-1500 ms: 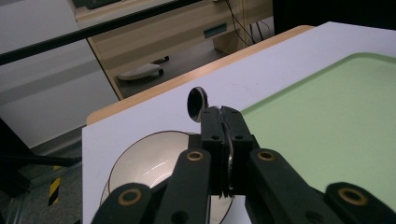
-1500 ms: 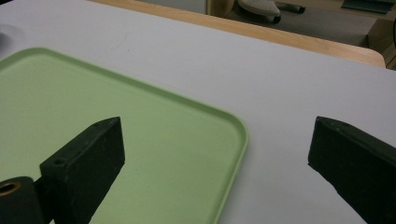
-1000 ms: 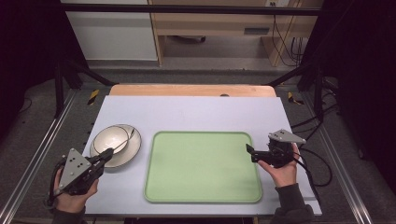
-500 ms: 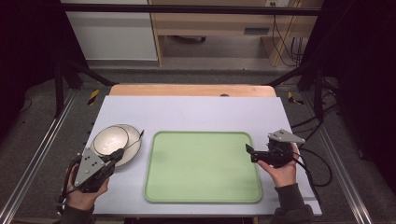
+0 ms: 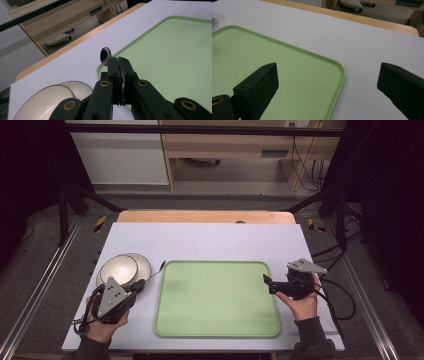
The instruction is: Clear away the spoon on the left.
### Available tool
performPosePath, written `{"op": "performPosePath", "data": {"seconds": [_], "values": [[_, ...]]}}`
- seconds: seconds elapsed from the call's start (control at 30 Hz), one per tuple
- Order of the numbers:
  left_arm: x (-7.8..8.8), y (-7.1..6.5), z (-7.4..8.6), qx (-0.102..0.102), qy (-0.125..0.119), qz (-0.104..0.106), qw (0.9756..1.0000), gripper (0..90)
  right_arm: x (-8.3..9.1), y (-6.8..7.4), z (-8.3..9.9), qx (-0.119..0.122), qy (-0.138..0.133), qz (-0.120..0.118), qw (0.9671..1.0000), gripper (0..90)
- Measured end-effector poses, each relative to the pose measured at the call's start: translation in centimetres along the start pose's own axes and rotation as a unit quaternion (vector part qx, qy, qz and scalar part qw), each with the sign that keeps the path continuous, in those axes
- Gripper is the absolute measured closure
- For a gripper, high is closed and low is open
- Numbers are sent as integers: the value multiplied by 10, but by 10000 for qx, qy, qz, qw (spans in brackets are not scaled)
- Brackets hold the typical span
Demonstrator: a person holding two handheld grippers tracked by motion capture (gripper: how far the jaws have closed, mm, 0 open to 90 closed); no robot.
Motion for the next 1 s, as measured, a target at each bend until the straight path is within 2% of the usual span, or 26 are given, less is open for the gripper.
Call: {"op": "performPosePath", "data": {"seconds": [0.07,0.1,0.43,0.77,1.0], "values": [[-5,-5,2,-114,94,-1,9999,888,0,0,0,10,4,1,10000,39],[-10,-9,3,-114,109,74,9998,888,0,0,0,8,2,-2,10000,39],[-23,-18,11,-212,295,151,9992,888,-1,1,1,19,41,-7,10000,39],[-40,-27,26,-443,678,160,9966,888,-1,0,1,47,51,17,10000,39],[-46,-34,29,-592,793,165,9950,888,-2,1,2,24,52,-3,10000,39]]}}
Point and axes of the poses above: each handheld gripper's, and its own axes: x roughly backward along the jaws, z roughly out of its underside, y roughly to its left, the point moved 8 cm from there along -x, roughly forward along the jaws
